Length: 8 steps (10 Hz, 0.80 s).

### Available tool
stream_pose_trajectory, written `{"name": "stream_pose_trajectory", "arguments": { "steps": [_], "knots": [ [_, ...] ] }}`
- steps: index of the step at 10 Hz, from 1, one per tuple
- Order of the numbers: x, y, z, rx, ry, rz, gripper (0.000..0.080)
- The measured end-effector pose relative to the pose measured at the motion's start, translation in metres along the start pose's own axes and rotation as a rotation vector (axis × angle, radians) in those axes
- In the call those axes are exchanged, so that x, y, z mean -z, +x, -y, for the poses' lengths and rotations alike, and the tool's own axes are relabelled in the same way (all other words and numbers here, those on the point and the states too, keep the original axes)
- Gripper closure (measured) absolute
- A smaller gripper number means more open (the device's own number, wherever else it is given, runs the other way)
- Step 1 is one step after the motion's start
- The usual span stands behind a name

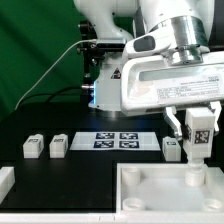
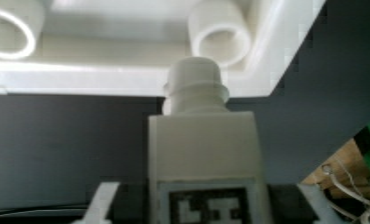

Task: Assemble one leg

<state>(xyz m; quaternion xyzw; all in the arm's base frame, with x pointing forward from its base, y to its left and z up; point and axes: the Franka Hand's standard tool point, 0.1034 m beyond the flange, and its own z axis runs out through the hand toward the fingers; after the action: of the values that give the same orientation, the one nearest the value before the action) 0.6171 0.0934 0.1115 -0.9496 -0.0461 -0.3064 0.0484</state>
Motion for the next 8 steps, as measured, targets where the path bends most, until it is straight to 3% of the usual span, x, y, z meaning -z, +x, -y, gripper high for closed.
{"name": "stream_pose_trajectory", "arguments": {
  "steps": [4,8],
  "knots": [
    [-0.026,0.004,0.009,-0.005,0.016,0.002,0.0512],
    [-0.035,-0.011,0.021,0.006,0.027,0.024,0.0512]
  ]
}}
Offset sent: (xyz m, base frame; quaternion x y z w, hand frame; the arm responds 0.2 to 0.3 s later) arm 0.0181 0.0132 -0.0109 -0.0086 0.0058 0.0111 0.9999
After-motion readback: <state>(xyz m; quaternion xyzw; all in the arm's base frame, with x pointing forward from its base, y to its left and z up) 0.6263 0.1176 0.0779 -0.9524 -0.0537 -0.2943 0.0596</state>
